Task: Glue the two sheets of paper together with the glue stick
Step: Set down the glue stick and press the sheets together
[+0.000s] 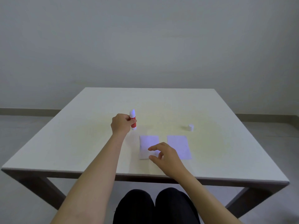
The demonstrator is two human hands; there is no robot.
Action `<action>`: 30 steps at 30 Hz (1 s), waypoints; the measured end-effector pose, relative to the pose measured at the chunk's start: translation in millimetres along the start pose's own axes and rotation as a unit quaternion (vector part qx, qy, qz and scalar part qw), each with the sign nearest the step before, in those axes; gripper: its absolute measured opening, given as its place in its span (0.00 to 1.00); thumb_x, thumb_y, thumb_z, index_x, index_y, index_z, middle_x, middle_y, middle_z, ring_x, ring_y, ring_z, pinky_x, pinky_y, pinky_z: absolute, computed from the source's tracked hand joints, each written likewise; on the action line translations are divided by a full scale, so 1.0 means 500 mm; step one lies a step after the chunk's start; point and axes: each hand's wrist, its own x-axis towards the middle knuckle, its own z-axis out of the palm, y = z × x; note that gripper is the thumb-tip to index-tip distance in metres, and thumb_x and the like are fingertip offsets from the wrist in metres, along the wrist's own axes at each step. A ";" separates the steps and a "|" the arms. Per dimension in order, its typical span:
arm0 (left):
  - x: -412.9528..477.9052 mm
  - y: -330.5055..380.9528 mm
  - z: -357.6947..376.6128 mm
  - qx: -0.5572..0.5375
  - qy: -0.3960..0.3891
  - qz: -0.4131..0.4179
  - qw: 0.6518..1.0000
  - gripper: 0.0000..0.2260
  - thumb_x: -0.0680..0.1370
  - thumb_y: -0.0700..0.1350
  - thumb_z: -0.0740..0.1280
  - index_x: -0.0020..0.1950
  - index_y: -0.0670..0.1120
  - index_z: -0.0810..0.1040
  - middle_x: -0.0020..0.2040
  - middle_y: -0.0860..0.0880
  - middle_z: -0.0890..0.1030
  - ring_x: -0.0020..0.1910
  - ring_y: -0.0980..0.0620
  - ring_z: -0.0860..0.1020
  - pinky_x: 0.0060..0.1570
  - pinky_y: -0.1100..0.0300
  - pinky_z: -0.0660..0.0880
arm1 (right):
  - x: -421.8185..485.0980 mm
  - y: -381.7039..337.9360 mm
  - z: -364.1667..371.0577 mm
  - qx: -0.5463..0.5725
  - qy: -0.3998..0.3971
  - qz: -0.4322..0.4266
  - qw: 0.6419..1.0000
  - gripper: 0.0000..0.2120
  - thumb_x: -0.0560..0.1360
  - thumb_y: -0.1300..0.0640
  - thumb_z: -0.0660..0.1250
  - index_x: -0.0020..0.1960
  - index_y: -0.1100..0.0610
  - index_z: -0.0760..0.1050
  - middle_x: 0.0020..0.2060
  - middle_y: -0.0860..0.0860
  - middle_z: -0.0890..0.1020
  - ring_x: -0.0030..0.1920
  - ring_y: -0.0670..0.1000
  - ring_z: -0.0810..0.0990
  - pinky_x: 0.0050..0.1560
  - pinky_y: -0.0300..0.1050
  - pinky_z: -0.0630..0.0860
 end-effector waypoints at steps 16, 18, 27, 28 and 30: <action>-0.005 -0.027 0.020 0.059 0.009 -0.011 0.998 0.31 0.70 0.52 0.72 0.71 0.47 0.69 0.64 0.45 0.76 0.62 0.44 0.74 0.55 0.51 0.69 | -0.017 0.002 0.024 -0.342 -0.032 -0.114 0.932 0.26 0.77 0.40 0.55 0.67 0.57 0.69 0.69 0.48 0.71 0.71 0.54 0.63 0.66 0.50 0.59; -0.014 -0.025 0.025 0.069 0.050 0.008 0.996 0.44 0.68 0.57 0.73 0.77 0.48 0.53 0.75 0.44 0.61 0.70 0.44 0.66 0.64 0.46 0.64 | -0.035 -0.008 0.024 -0.360 0.002 -0.139 0.923 0.27 0.74 0.37 0.57 0.60 0.56 0.76 0.62 0.48 0.79 0.67 0.56 0.72 0.65 0.54 0.65; -0.033 0.011 -0.008 -0.003 0.255 0.122 0.959 0.41 0.72 0.51 0.69 0.77 0.42 0.50 0.78 0.41 0.49 0.75 0.39 0.56 0.68 0.43 0.59 | -0.067 -0.017 0.035 -0.413 0.080 -0.215 0.882 0.12 0.60 0.38 0.73 0.35 0.45 0.81 0.34 0.39 0.82 0.47 0.47 0.83 0.61 0.59 0.73; -0.035 0.017 -0.012 -0.010 0.253 0.137 0.958 0.40 0.72 0.50 0.69 0.77 0.42 0.51 0.78 0.41 0.50 0.75 0.40 0.56 0.68 0.43 0.59 | -0.067 -0.018 0.038 -0.406 0.090 -0.219 0.883 0.09 0.62 0.41 0.73 0.32 0.46 0.80 0.32 0.40 0.81 0.46 0.47 0.82 0.63 0.57 0.72; -0.044 0.025 -0.016 -0.038 0.241 0.167 0.955 0.36 0.73 0.47 0.68 0.76 0.42 0.54 0.77 0.42 0.53 0.73 0.42 0.59 0.67 0.45 0.60 | -0.066 -0.018 0.042 -0.378 0.118 -0.215 0.893 0.08 0.65 0.49 0.73 0.29 0.48 0.78 0.30 0.41 0.80 0.43 0.47 0.82 0.62 0.55 0.72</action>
